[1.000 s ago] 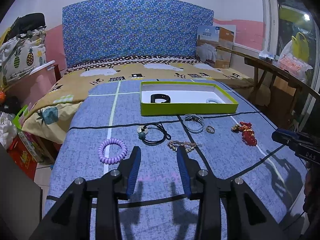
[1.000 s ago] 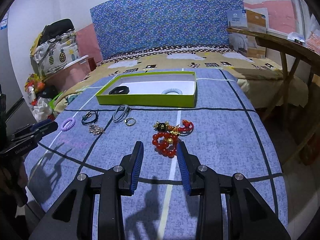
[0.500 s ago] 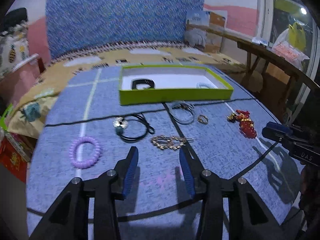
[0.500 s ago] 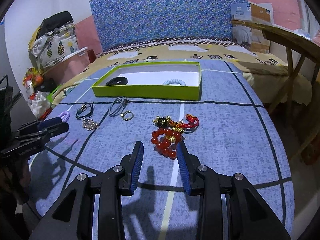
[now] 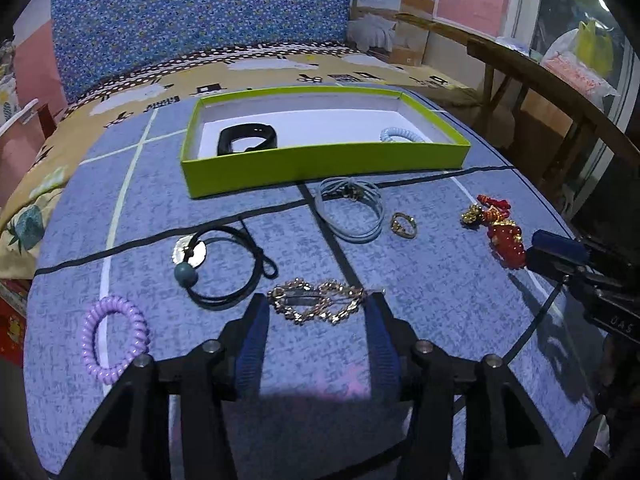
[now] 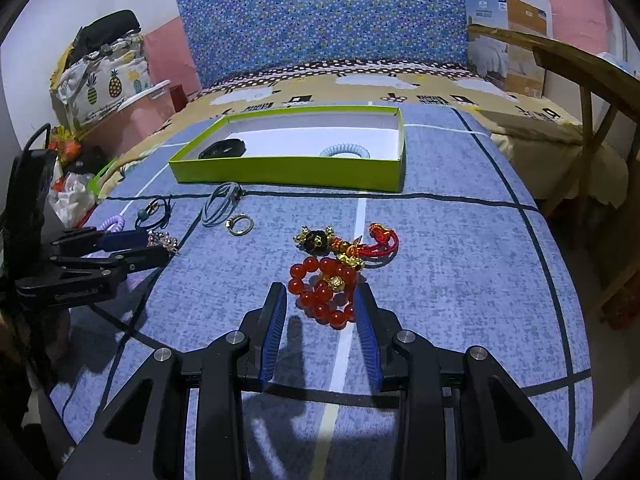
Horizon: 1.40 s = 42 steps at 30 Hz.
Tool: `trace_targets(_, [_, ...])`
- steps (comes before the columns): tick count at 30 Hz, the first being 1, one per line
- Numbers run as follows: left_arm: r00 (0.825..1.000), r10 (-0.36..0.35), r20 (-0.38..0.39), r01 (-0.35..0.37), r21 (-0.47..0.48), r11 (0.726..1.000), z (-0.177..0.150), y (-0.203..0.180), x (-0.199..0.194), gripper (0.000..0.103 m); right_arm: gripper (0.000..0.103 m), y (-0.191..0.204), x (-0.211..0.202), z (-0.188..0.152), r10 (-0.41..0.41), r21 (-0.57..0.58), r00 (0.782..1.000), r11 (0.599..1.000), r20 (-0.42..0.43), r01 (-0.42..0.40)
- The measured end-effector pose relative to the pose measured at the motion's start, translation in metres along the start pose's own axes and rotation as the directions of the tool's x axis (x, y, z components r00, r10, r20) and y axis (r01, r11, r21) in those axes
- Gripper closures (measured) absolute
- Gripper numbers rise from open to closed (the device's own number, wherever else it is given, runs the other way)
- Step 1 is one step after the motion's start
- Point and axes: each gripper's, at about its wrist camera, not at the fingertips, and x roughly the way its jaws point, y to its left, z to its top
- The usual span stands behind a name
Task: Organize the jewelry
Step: 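Grasp the gold chain bracelet with the left gripper while the right grasps the red bead bracelet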
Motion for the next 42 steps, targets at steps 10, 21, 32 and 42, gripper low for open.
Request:
trace_targets(10, [1.0,0.017,-0.01,-0.017,0.039,0.999,0.009,-0.005,0.008,0.045,0.067,0.0,0.009,0.001,0.008,-0.003,0.999,1.0,-0.035,-0.008])
trace_targets(21, [1.0,0.007,-0.009,-0.006,0.125,0.992,0.002,-0.015,0.002,0.068,0.067,-0.001,0.011,0.002,-0.002,-0.002,0.999,1.0,-0.052,0.002])
trace_targets(32, [0.999,-0.031,-0.017,0.033,0.171,0.985,0.002,-0.021,0.001,0.071,0.067,-0.002,0.014,0.004,-0.006,-0.015,0.998,1.0,-0.068,0.005])
trace_targets(42, [0.999,-0.036,-0.02,0.04,0.236,0.971,0.006,-0.031,0.007,0.073,0.067,-0.005,0.017,0.006,0.005,-0.007,0.997,1.0,-0.081,-0.005])
